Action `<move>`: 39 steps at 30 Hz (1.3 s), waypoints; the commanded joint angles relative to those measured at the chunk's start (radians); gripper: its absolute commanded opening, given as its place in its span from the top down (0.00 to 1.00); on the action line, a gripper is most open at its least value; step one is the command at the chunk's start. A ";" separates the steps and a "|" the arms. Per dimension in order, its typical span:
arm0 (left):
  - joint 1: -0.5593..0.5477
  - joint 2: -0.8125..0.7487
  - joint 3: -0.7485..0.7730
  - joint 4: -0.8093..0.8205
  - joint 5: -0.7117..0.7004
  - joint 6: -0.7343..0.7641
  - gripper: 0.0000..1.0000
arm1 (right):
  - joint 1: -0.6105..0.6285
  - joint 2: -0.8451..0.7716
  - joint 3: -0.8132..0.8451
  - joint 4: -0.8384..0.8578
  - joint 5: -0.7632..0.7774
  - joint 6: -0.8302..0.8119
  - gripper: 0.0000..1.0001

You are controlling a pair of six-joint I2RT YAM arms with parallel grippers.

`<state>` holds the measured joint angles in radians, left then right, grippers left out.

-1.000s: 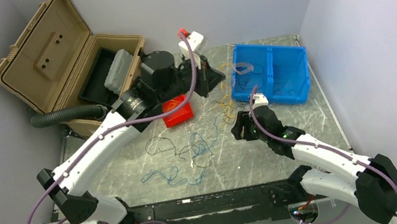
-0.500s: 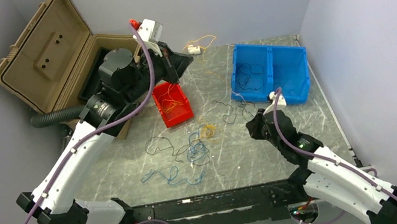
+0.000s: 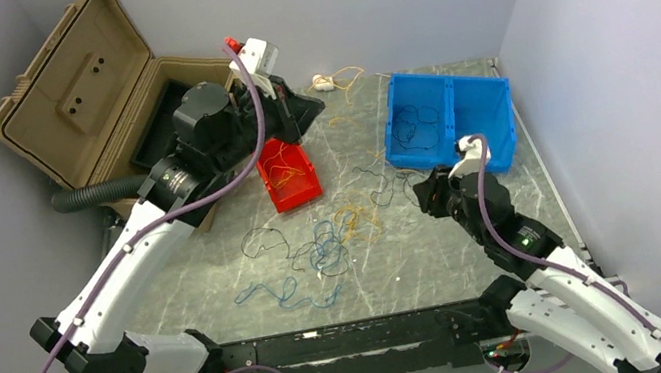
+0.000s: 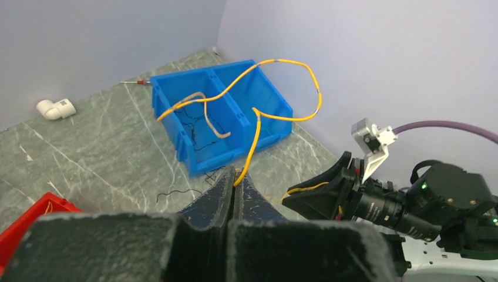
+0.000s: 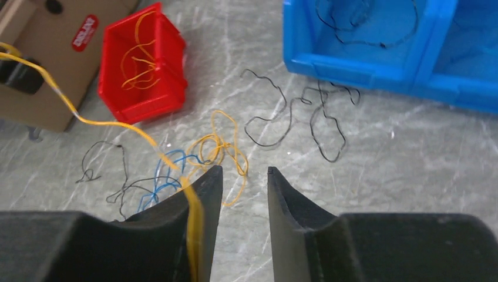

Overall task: Untangle the cables
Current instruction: Place the cable in the bin.

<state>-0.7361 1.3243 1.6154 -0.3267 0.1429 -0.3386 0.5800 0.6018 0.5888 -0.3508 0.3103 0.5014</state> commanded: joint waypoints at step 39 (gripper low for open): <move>0.249 0.199 0.067 -0.127 -0.153 0.142 1.00 | -0.001 0.005 0.129 0.078 -0.173 -0.135 0.15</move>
<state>-0.5098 1.4940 1.6718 -0.5339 -0.0723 -0.2222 0.5793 0.6098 0.6891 -0.3058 0.1291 0.3809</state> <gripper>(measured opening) 0.012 0.855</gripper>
